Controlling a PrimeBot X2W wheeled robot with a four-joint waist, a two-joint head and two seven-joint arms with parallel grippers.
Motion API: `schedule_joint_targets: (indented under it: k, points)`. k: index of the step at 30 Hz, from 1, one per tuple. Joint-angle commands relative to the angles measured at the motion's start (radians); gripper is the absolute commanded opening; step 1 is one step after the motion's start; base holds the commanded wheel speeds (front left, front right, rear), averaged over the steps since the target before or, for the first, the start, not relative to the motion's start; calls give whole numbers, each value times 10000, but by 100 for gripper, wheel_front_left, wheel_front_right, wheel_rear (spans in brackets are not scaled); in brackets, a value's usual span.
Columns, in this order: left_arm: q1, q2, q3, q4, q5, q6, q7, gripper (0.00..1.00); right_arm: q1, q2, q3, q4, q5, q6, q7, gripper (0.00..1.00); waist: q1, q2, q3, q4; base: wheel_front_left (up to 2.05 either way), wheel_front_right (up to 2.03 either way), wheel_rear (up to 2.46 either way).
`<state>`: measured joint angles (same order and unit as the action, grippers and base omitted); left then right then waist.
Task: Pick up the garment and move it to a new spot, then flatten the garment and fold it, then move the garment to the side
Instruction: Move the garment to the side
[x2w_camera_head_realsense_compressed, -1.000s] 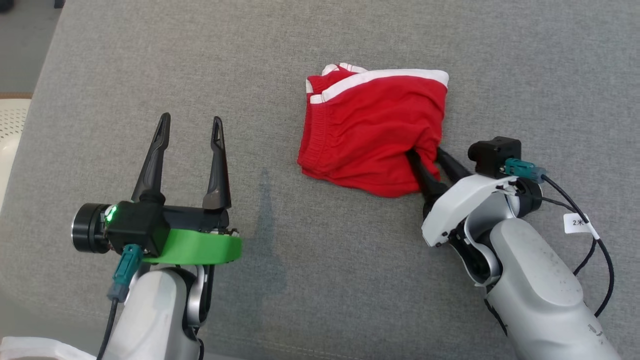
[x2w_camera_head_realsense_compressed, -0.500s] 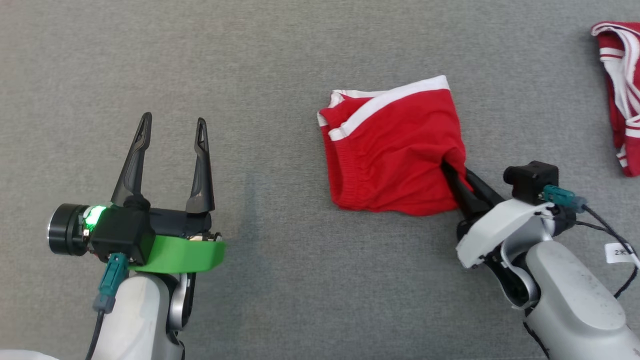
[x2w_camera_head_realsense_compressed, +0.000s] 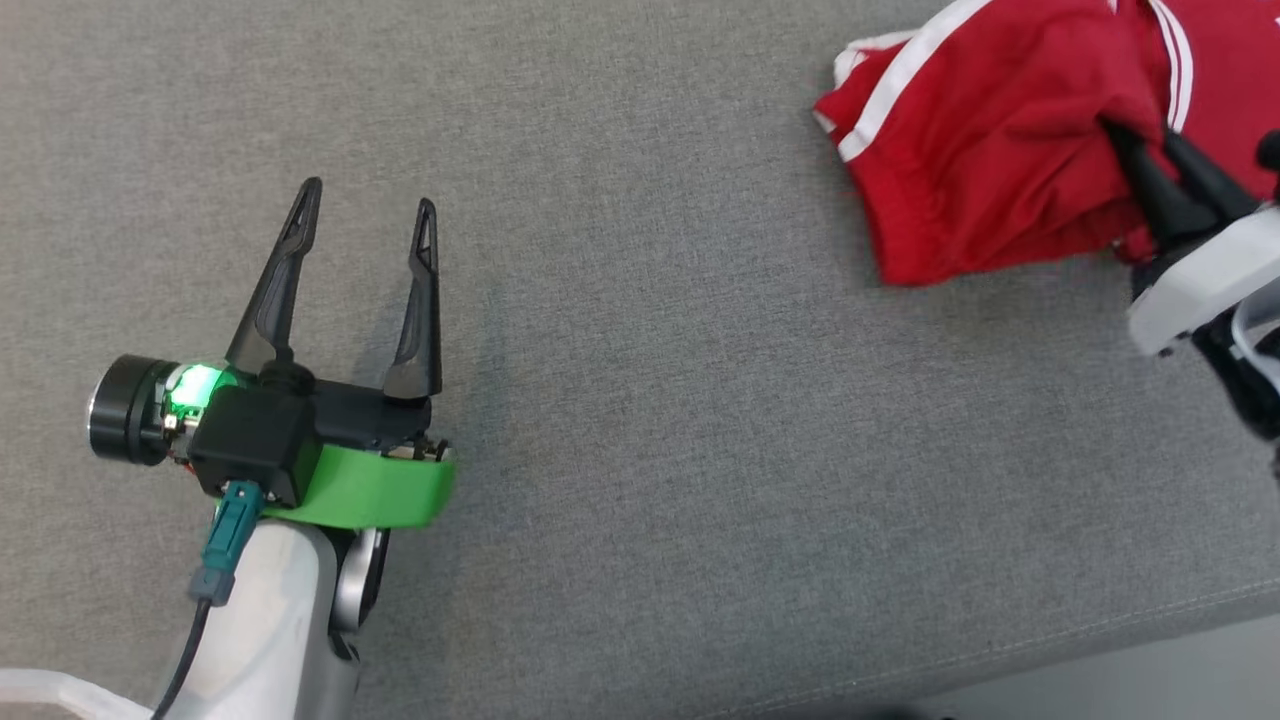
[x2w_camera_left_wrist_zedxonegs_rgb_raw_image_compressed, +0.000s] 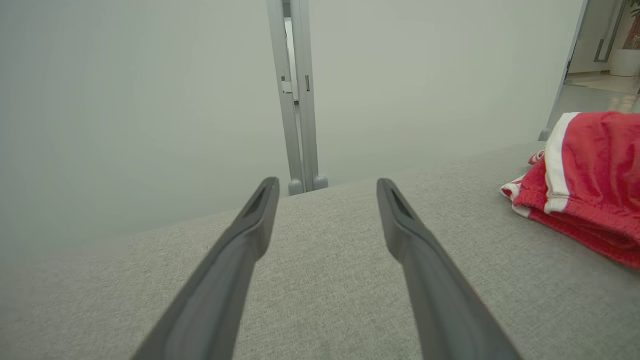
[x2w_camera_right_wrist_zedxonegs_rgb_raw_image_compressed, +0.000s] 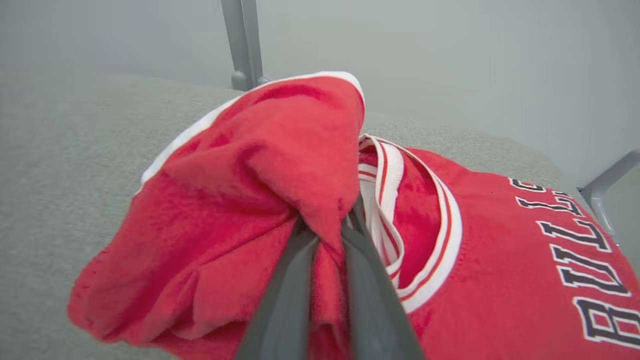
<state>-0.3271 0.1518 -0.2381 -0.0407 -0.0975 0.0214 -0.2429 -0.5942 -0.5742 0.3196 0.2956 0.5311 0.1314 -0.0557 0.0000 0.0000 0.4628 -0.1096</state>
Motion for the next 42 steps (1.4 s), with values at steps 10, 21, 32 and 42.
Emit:
schedule_joint_targets:
  k: [10, 21, 32, 42]
  points:
    - [-939, 170, -356, -250, 265, -204, 121, 100, -1361, -1672, -1173, 1747, 673, -15, 176, 0, 0, 0, 1555, -17, 0, 0, 0]
    - [-821, 246, -489, -179, 217, -131, 149, 100, -1278, -893, -2132, 3907, 406, -13, -894, 100, 0, 0, 1389, -204, 0, 0, 0]
    - [141, 434, -166, 36, -37, 259, 224, 100, 1128, 498, -3086, 1951, 226, -13, -2101, 100, 0, 0, -24, -775, 0, 0, 0]
    - [1352, 444, 264, -3, -445, 800, 391, 100, 3558, 2528, -3028, -1542, -1171, -13, -2093, 100, 0, 0, -1140, -963, 0, 0, 0]
